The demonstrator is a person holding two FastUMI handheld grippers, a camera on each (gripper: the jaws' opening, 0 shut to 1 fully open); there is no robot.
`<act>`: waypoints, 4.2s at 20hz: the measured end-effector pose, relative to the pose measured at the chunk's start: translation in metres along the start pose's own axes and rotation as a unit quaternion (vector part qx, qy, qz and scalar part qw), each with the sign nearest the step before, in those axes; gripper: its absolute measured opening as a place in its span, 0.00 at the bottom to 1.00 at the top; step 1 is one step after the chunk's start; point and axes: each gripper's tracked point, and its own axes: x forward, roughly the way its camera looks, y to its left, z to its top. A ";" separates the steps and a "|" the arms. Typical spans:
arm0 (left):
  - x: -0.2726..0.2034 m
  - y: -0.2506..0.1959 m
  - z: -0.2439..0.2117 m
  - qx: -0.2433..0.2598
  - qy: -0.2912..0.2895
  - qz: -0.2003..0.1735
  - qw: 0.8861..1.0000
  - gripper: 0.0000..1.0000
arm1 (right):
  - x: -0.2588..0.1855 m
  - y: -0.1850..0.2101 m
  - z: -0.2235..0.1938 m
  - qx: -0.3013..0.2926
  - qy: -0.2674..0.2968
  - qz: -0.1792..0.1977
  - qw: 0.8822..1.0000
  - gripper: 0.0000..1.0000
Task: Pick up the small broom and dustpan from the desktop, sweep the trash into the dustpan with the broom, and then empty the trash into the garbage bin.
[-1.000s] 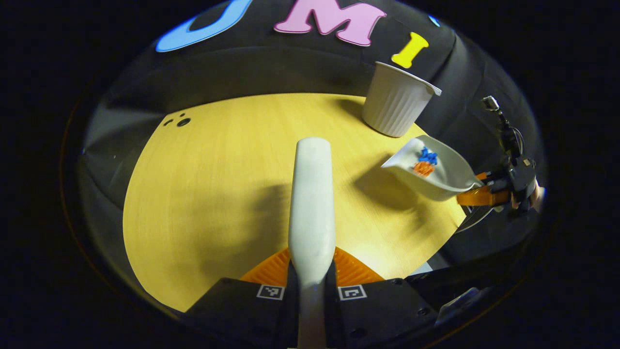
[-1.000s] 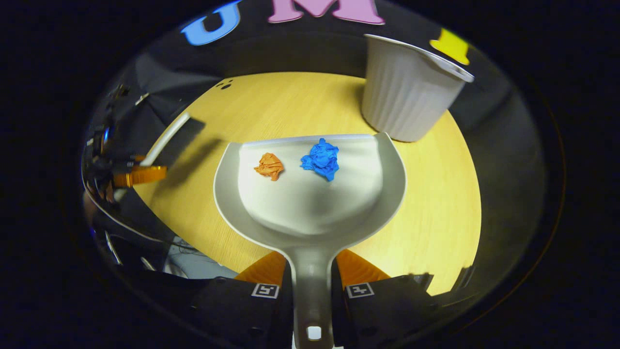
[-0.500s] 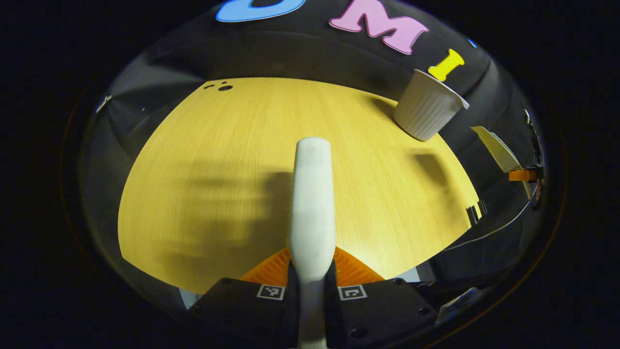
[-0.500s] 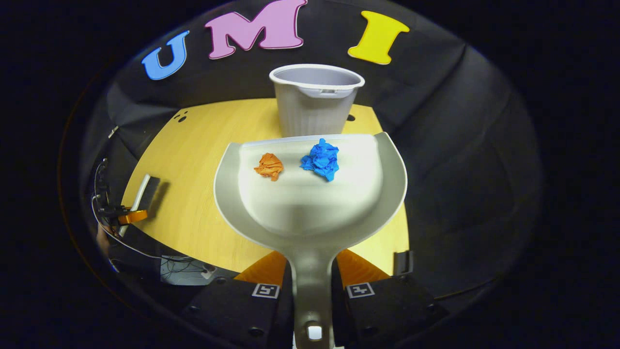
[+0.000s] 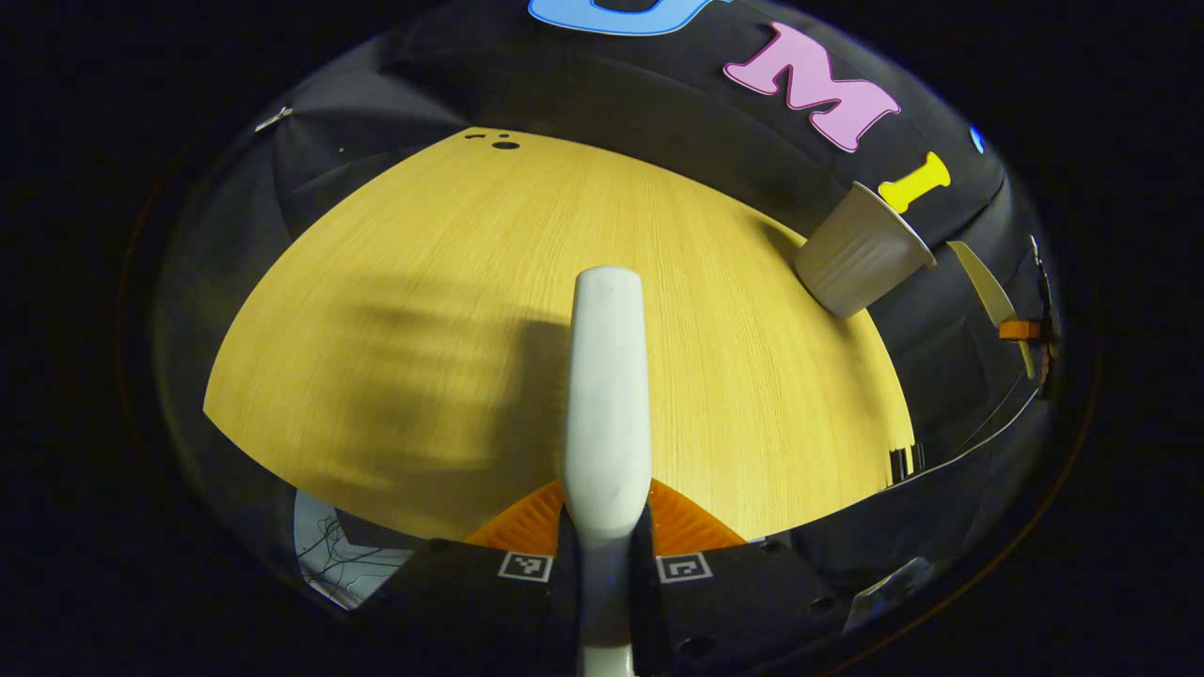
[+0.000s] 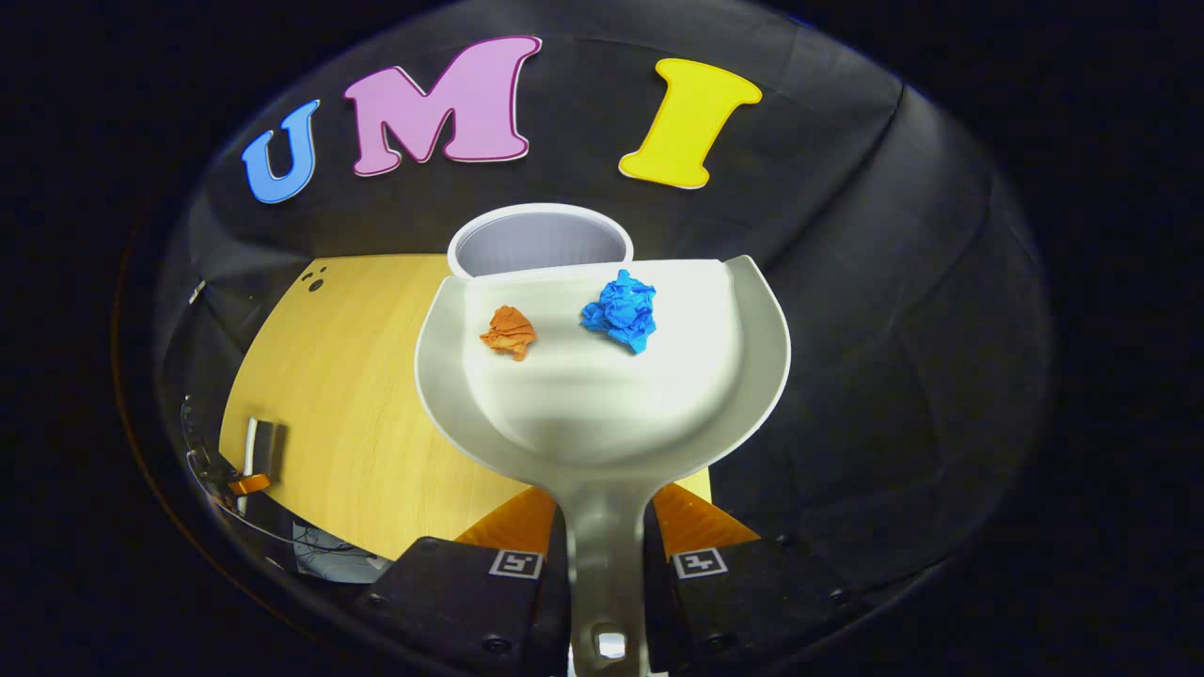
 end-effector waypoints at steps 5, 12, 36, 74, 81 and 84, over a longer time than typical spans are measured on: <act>-0.010 0.020 0.002 0.014 -0.003 0.033 0.999 0.25 | -0.002 -0.004 0.000 -0.044 -0.005 -0.052 0.998 0.35; -0.023 0.025 0.012 0.002 -0.012 0.043 0.999 0.26 | -0.006 -0.012 0.005 -0.077 -0.010 -0.089 0.993 0.35; 0.007 0.026 0.036 0.011 0.015 0.060 0.998 0.26 | -0.016 -0.036 0.038 -0.363 -0.063 -0.263 0.892 0.31; -0.035 -0.053 0.089 0.086 -0.041 0.038 0.995 0.26 | -0.040 -0.012 0.057 -0.130 -0.132 -0.108 0.977 0.35; -0.025 -0.065 0.082 0.096 -0.053 0.037 0.993 0.27 | -0.048 0.025 0.071 -0.041 -0.154 0.045 0.986 0.35; -0.018 -0.065 0.078 0.102 -0.049 0.042 0.993 0.27 | -0.045 0.029 0.068 -0.043 -0.146 0.097 0.984 0.35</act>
